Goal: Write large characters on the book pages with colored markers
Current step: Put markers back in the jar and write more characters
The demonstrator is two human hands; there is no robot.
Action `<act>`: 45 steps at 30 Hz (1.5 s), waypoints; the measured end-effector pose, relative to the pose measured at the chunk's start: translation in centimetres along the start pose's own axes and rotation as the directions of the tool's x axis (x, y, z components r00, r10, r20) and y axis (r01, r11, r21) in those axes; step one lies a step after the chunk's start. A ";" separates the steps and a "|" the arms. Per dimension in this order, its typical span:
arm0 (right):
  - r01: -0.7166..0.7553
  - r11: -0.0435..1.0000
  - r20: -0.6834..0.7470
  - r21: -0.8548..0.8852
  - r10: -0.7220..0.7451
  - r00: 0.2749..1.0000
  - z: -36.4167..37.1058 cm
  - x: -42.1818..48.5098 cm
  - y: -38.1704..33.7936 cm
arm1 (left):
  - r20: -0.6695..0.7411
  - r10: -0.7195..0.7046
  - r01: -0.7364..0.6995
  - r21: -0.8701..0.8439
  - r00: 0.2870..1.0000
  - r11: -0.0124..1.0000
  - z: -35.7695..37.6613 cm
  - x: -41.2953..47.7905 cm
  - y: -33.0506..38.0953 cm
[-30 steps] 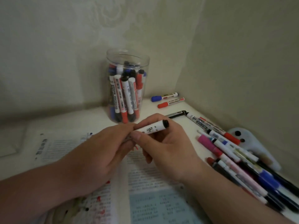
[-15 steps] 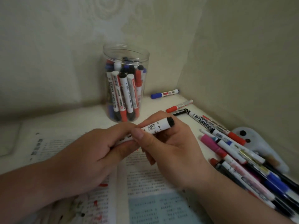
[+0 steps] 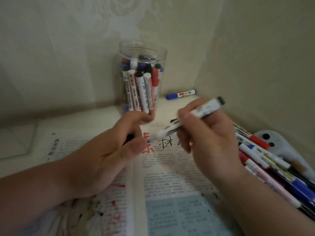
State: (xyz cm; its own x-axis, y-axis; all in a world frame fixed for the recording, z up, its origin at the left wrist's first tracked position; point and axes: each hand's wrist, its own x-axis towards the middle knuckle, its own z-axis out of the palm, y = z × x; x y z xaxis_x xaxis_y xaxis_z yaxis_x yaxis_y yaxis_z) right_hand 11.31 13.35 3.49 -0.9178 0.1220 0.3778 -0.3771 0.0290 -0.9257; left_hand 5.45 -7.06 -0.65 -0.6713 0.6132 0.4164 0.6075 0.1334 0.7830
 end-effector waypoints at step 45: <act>-0.288 0.826 0.255 -0.485 0.449 0.857 0.3 0.3 1.2 | -0.078 -0.083 0.101 0.267 0.994 0.959 -0.5 0.0 -0.3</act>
State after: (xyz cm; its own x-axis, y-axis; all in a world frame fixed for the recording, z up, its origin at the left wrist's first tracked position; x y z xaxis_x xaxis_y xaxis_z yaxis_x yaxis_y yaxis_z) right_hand 10.49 13.10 2.49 -0.9870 -0.1352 -0.0867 0.0131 0.4702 -0.8824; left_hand 5.07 -7.51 -0.62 -0.7503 0.5377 0.3846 0.6278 0.3973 0.6694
